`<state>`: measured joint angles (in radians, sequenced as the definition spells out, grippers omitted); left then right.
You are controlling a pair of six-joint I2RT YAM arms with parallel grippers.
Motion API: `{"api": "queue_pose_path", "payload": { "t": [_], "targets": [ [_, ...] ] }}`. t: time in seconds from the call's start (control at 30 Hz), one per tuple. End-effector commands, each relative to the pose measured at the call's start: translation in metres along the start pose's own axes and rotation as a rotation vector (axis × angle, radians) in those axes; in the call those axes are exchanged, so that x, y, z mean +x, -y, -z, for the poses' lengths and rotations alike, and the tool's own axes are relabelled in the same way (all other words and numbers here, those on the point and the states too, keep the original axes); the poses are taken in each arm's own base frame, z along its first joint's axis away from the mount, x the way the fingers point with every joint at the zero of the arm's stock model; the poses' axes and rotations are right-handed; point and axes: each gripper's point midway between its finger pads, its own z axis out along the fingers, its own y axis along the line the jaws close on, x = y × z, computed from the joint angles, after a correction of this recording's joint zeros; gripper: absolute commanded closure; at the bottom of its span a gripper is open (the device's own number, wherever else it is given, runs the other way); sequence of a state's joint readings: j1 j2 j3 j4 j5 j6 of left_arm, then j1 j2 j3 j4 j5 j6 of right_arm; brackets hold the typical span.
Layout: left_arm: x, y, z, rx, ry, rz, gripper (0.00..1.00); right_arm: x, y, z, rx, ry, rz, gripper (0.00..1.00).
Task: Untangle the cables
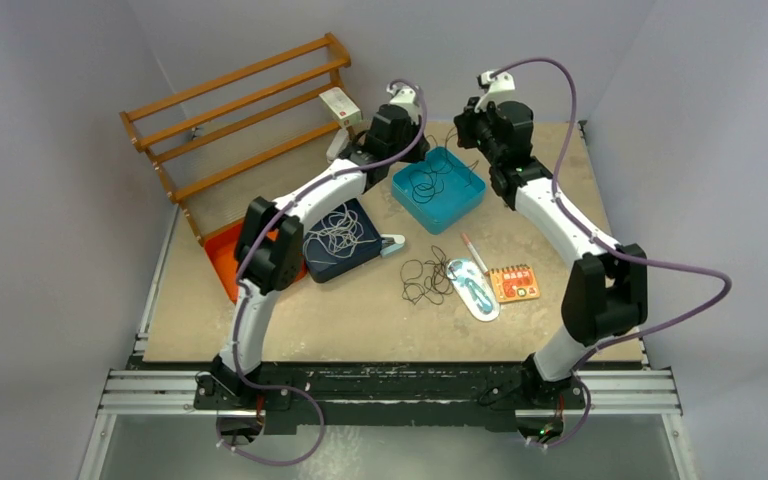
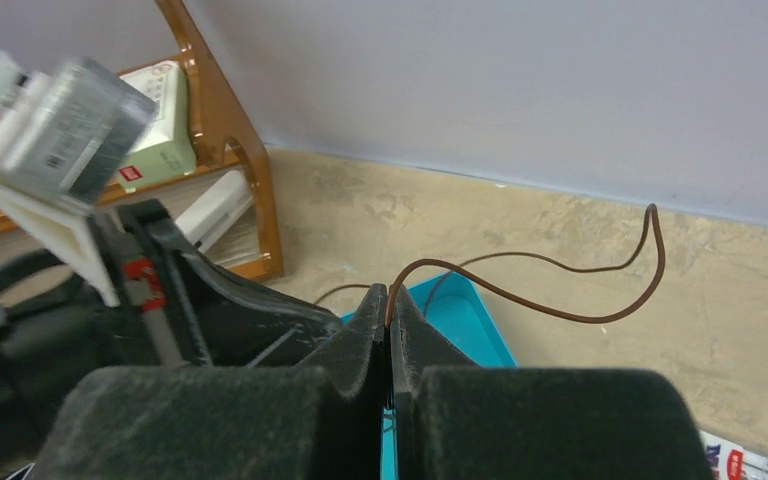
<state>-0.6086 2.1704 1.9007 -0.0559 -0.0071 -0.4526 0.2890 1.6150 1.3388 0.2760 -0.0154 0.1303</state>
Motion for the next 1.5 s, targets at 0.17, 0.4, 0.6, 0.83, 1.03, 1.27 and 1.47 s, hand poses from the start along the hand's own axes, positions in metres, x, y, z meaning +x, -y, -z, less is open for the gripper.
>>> {"api": "queue_pose_path", "payload": {
  "t": [0.17, 0.4, 0.6, 0.83, 1.03, 1.27, 1.47],
  "targets": [
    [0.018, -0.003, -0.038, 0.026, -0.048, -0.06, 1.0, -0.018, -0.009, -0.031, -0.132, 0.069, -0.022, 1.0],
    [0.04, -0.017, -0.037, -0.01, -0.092, -0.09, 0.8, 0.007, -0.01, -0.041, -0.155, 0.018, -0.04, 1.0],
    [0.025, -0.022, -0.019, -0.049, -0.062, -0.093, 0.64, 0.025, -0.008, -0.046, -0.151, -0.016, -0.048, 1.0],
    [0.017, -0.036, 0.01, -0.114, -0.04, -0.03, 0.46, 0.039, -0.011, -0.047, -0.171, -0.045, -0.06, 1.0],
    [0.003, -0.04, 0.055, -0.165, 0.008, -0.007, 0.45, 0.056, -0.02, -0.044, -0.225, -0.094, -0.084, 1.0],
    [-0.016, -0.046, 0.121, -0.225, 0.06, -0.016, 0.45, 0.07, -0.026, -0.03, -0.245, -0.15, -0.134, 1.0],
    [-0.018, -0.06, 0.159, -0.292, 0.078, -0.052, 0.44, 0.085, -0.023, -0.03, -0.218, -0.161, -0.169, 1.0]
  ]
}}
